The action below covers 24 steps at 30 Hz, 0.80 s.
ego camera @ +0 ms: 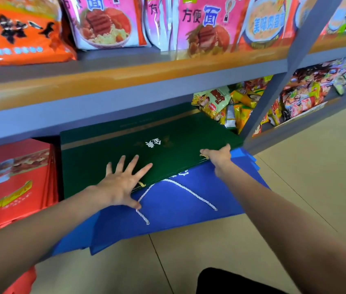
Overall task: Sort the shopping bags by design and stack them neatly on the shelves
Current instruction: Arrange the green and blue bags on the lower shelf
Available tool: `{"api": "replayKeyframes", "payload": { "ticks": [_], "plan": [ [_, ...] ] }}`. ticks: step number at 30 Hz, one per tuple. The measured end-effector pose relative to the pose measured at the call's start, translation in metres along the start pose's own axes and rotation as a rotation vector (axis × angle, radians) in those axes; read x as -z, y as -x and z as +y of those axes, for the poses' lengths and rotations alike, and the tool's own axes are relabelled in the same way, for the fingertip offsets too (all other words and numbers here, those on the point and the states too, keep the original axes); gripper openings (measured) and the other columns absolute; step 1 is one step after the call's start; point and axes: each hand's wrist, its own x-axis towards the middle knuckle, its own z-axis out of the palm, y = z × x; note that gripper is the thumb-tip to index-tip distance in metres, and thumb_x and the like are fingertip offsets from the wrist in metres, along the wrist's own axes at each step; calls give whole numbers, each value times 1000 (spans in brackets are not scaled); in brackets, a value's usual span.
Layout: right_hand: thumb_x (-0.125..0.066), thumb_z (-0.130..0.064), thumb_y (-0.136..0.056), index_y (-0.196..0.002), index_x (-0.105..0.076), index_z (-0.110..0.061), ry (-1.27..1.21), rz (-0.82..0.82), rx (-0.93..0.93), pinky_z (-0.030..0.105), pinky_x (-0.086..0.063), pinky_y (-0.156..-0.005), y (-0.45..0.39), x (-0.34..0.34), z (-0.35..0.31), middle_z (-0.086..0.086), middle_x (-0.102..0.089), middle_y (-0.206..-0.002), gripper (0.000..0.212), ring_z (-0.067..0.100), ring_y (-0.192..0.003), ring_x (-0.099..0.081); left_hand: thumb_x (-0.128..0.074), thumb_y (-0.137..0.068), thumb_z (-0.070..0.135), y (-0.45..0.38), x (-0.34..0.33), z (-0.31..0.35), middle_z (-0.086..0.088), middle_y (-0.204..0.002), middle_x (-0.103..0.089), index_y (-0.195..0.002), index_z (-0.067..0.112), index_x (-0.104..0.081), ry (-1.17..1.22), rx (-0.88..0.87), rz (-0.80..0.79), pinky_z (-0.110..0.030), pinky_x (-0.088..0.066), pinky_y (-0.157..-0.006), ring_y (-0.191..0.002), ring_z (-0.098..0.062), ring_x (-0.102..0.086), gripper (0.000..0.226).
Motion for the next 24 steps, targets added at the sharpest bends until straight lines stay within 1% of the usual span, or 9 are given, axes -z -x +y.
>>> {"api": "replayKeyframes", "payload": {
  "ticks": [4,10,12,14,16,18,21,22,24],
  "plan": [
    [-61,6,-85,-148,-21,-21,-244,189,240,31,-39,-98,3,-31,-16,6,-23,-150,79,27,-130,-39,-67,-74,57,-4,-7,3,-6,-151,33,-142,34,28,-40,11,-2,-60,6,-110,-137,-38,28,119],
    [-56,7,-86,-143,-29,-26,-297,188,546,19,-37,-95,35,-39,-35,-7,-27,-148,72,16,-135,-30,-68,-74,56,10,-5,3,-4,-150,35,-128,27,45,-62,-7,119,-56,4,-112,-139,-37,25,128],
    [-58,7,-82,-139,-32,-30,-363,176,619,30,-45,-96,49,-29,-36,-16,-31,-140,73,21,-126,-42,-78,-64,52,20,-5,-4,-12,-157,7,-138,24,35,-154,-100,328,-58,-17,-110,-142,-43,-5,138],
    [-60,5,-79,-133,-35,-37,-428,178,641,41,-48,-92,61,-16,-33,-26,-33,-126,73,26,-110,-51,-89,-44,34,28,-10,-13,-17,-147,-36,-150,17,2,-216,-160,432,-58,-43,-92,-126,-44,-43,141],
    [-59,3,-78,-132,-35,-33,-398,205,580,37,-47,-89,70,1,-26,-16,-35,-124,70,24,-106,-51,-88,-42,17,36,-15,-19,-16,-139,-47,-150,15,-10,-196,-221,502,-55,-49,-83,-117,-41,-55,133],
    [-61,1,-80,-135,-33,-26,-261,234,475,36,-45,-89,73,18,-14,-4,-34,-125,68,22,-103,-49,-86,-46,5,43,-14,-23,-18,-136,-50,-149,16,-17,-184,-322,534,-51,-52,-80,-112,-39,-58,125],
    [-65,-1,-79,-137,-30,-24,-165,172,399,46,-48,-92,69,29,-6,-3,-32,-119,72,29,-106,-54,-80,-51,-8,46,-4,-28,-21,-133,-52,-140,7,-31,-153,-373,537,-51,-51,-81,-111,-39,-58,103],
    [-66,-1,-79,-138,-29,-24,-161,159,413,47,-49,-92,68,30,-9,-2,-33,-121,74,29,-107,-54,-75,-58,-10,47,1,-27,-21,-139,-45,-144,6,-25,-139,-386,516,-50,-48,-88,-118,-38,-53,100],
    [-67,-1,-78,-140,-26,-25,-179,124,426,47,-49,-93,63,31,-12,2,-37,-131,78,25,-108,-55,-54,-81,-9,48,4,-24,-11,-156,-12,-147,14,11,-114,-375,443,-44,-28,-111,-141,-31,-23,96]
  ]
}}
